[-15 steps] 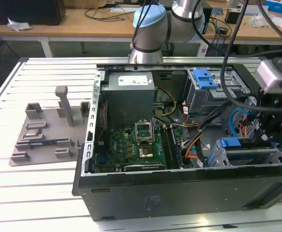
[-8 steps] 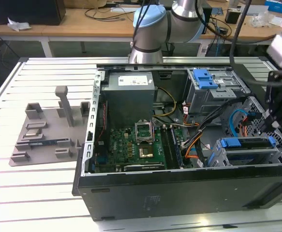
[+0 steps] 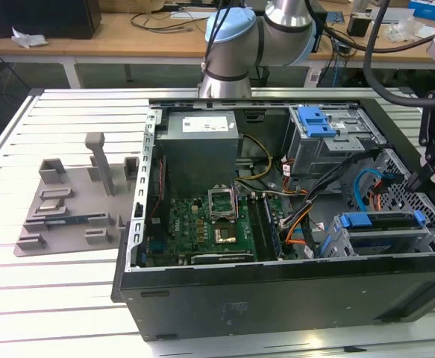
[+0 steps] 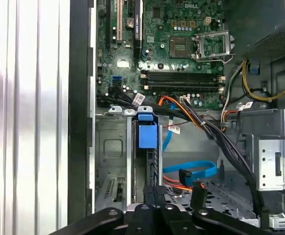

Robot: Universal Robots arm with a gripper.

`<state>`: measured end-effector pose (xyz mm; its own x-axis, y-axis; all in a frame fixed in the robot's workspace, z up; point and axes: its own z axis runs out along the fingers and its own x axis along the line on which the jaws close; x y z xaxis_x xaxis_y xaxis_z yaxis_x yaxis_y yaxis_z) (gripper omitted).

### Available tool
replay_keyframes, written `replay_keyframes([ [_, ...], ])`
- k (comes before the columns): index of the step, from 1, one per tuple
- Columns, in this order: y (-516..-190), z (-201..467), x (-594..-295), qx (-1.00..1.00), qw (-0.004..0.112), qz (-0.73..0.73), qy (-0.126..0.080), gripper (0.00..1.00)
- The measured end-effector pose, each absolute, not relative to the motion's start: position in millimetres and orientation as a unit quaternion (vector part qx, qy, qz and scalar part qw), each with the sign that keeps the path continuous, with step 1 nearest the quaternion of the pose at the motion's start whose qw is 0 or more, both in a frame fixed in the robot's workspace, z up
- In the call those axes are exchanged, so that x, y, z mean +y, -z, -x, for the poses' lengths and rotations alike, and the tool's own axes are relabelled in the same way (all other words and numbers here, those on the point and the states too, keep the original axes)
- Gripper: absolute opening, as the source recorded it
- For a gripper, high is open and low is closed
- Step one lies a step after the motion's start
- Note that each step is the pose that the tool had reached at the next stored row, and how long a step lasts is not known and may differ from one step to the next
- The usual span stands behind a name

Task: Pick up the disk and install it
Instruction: 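Insert the first disk wire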

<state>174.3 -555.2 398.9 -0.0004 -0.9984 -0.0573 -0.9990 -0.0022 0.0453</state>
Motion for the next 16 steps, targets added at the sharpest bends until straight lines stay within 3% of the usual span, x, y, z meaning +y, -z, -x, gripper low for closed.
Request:
replay_keyframes([
  [3,-399.6,-174.3,-555.2,0.706,0.004,0.707,-0.036,0.11],
  [5,-400.0,-174.3,-555.2,0.706,0.004,0.707,-0.036,0.3],
  [10,-395.2,-186.2,-541.2,0.706,0.002,0.707,-0.039,0.3],
  [16,-374.3,-194.4,-499.8,0.706,0.001,0.707,-0.04,0.3],
])
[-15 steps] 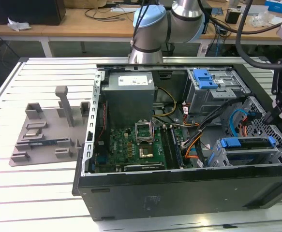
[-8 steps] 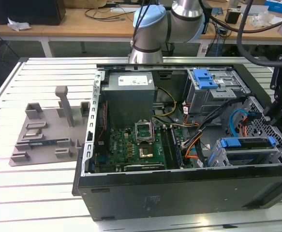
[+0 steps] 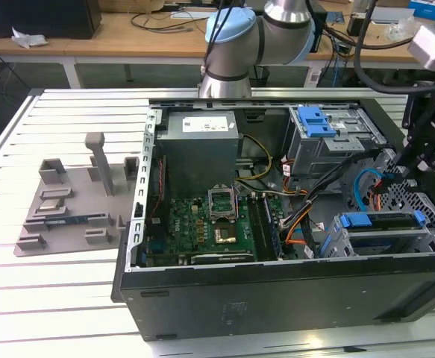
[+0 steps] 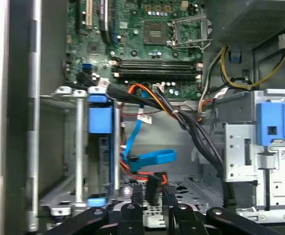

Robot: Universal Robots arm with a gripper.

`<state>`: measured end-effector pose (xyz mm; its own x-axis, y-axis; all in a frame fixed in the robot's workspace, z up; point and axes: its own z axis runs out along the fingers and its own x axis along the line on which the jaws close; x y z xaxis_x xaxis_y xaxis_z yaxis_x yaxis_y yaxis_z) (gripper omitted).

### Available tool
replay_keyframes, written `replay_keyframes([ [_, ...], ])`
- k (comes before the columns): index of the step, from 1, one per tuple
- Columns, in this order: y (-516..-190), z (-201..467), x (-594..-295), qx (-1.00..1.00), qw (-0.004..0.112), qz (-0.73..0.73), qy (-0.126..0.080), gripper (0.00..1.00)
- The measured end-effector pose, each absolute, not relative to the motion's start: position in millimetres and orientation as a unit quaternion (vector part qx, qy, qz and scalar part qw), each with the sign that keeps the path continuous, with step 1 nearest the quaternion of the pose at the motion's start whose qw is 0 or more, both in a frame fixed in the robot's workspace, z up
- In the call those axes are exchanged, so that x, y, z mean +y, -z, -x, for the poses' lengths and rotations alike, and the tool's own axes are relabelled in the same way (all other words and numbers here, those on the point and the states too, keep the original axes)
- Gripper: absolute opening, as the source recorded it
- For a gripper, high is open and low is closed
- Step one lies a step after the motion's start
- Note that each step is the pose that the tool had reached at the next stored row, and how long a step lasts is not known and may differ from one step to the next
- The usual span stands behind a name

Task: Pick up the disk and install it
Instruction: 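Insert the first disk wire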

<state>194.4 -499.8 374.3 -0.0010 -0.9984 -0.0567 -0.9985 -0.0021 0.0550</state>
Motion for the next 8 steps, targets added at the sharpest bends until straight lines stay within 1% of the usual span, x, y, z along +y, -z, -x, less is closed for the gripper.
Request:
replay_keyframes([
  [1,-369.7,-194.5,-495.7,0.706,0.0,0.707,-0.039,0.3],
  [8,-360.8,-194.5,-495.4,0.707,-0.009,0.707,-0.03,0.3],
])
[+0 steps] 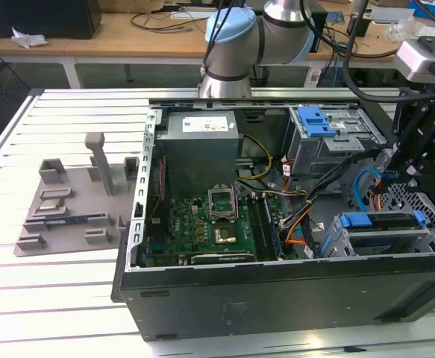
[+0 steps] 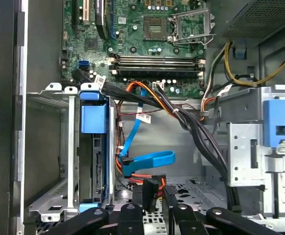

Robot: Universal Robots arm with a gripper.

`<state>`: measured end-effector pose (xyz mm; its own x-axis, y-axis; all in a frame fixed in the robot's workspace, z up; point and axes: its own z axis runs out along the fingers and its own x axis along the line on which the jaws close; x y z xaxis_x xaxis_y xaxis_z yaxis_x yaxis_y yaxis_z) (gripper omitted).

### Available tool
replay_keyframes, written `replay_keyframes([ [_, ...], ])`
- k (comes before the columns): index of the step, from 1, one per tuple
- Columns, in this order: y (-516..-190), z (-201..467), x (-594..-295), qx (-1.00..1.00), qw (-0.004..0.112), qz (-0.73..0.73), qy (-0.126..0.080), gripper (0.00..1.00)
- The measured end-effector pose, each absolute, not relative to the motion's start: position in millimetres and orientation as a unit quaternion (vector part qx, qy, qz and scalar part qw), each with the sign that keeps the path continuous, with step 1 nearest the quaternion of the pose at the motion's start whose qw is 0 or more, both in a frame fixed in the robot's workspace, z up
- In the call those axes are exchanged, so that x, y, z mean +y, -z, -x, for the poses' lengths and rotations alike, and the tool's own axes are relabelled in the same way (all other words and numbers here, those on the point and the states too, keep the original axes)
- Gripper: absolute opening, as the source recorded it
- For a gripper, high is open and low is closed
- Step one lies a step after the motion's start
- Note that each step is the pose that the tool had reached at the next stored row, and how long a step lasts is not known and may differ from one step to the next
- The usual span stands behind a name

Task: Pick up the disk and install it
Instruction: 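Insert the first disk wire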

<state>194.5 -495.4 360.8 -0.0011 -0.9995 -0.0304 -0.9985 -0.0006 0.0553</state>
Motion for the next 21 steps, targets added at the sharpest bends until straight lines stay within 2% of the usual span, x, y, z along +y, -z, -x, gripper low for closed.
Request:
replay_keyframes([
  [12,-355.0,-194.5,-503.0,-0.707,0.022,-0.706,0.017,0.3],
  [17,-355.0,-194.6,-503.1,-0.707,0.022,-0.706,0.017,0.3],
  [19,-354.9,-194.6,-503.0,-0.707,0.022,-0.706,0.017,0.29],
  [21,-354.9,-194.6,-503.1,-0.707,0.022,-0.706,0.017,0.17],
])
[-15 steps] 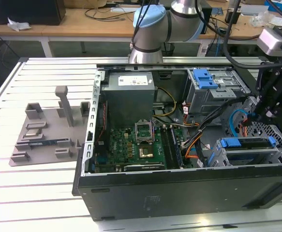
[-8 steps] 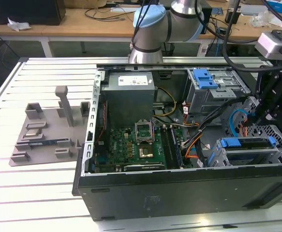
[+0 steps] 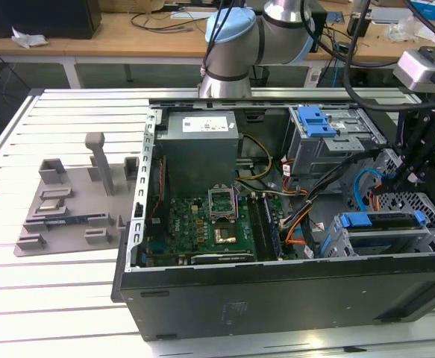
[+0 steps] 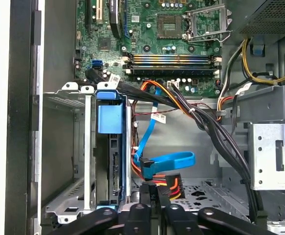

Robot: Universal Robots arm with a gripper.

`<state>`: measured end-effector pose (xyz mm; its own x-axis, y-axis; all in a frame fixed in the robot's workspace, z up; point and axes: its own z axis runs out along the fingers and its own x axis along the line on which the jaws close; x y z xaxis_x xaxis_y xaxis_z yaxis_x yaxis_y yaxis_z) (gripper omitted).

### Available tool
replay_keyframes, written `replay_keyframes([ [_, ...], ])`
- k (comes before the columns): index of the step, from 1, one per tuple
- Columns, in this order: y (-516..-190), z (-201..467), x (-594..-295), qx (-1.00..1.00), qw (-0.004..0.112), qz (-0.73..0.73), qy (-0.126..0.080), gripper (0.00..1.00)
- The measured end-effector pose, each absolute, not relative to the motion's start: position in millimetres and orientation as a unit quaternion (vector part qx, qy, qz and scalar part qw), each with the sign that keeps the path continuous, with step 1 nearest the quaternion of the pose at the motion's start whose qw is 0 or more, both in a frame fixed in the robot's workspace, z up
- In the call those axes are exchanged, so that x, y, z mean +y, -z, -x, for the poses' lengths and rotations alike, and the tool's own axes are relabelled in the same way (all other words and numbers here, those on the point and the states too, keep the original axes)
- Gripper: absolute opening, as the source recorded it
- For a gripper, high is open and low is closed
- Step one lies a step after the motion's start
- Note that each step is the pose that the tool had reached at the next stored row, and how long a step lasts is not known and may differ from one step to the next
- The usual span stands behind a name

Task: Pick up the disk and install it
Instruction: 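Insert the first disk wire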

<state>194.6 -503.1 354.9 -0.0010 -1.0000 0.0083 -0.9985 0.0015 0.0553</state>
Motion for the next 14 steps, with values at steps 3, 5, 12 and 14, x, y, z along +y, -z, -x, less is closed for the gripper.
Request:
replay_keyframes([
  [3,-354.8,-194.6,-504.7,-0.707,0.022,-0.706,0.017,0.17],
  [5,-354.8,-194.0,-513.2,-0.707,0.022,-0.706,0.017,0.17],
  [12,-346.0,-189.7,-529.7,-0.707,0.022,-0.706,0.017,0.17],
  [14,-344.2,-189.4,-534.3,-0.707,0.023,-0.706,0.017,0.17],
])
